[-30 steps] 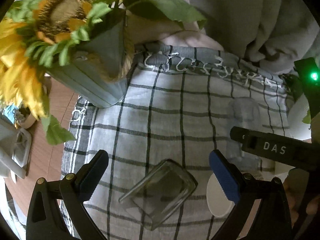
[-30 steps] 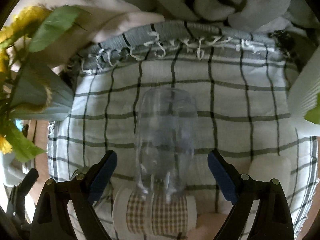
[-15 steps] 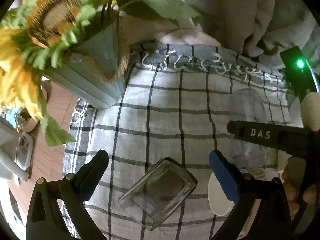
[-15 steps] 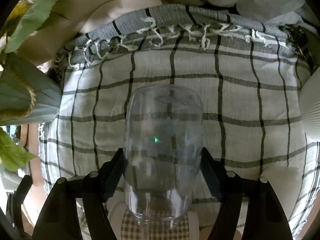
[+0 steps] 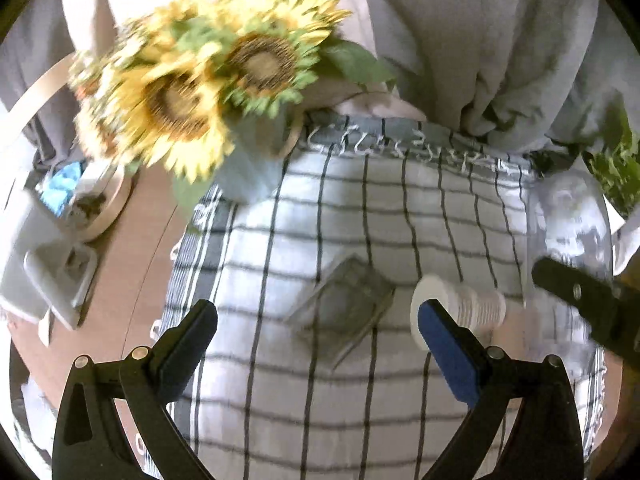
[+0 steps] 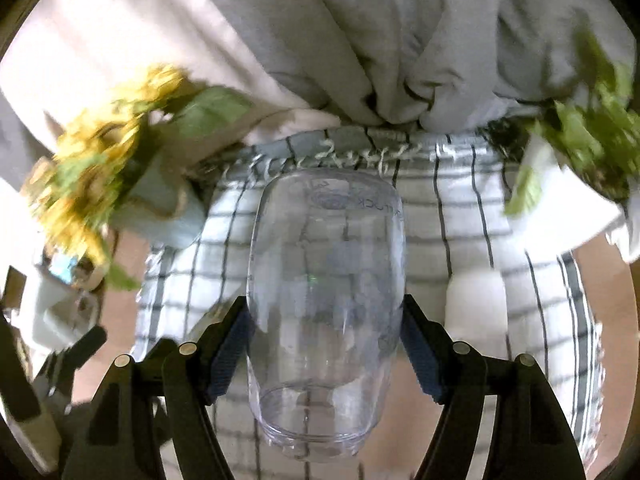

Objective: Flip cup upside down
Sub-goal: 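Lift the clear cup with the right tool and tilt it over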

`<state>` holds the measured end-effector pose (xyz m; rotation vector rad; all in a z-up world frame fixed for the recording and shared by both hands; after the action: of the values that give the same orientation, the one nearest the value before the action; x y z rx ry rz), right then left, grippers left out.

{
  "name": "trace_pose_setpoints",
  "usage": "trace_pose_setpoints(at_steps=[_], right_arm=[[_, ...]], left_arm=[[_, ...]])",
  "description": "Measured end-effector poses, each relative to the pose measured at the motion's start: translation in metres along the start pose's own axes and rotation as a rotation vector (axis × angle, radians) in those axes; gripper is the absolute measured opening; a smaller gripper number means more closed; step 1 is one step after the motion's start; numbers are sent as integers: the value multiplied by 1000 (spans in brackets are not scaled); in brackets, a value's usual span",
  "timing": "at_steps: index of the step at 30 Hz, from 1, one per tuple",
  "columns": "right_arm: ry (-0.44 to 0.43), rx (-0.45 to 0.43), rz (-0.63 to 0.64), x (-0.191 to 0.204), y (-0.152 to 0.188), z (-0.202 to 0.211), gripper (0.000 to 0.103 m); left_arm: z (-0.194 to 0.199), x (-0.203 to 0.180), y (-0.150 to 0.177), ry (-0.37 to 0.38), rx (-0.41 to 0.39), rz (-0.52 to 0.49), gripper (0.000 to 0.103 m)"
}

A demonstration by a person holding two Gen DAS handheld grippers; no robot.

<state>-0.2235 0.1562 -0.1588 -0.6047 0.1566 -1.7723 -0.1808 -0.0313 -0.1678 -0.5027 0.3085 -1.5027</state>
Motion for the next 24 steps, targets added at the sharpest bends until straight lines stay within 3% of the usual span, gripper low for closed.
trace_pose_setpoints(at_steps=[4,14,24], right_arm=[[-6,45,-8,-14,39,12,72],[0,221,-14,-23,127,-22,72],[48,298,-4,-25,166,-53,72]], left_arm=[[7,5,31,0,29,2,102],[-6,16,114,-42,175,5,102],[-34,20,150,-45,263,-1,102]])
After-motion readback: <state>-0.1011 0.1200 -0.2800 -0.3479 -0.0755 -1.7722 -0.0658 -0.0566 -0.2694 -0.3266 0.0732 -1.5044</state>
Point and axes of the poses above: each gripper's, at about its wrist camera, not at the fingertips, and z roughly against the way its jaws point, x to its left, y to its underside, the point moved 8 cm from there along -z, roughly the way its jaws point, and after that the axes turned 13 degrees about -z, right-handed, at the moved point
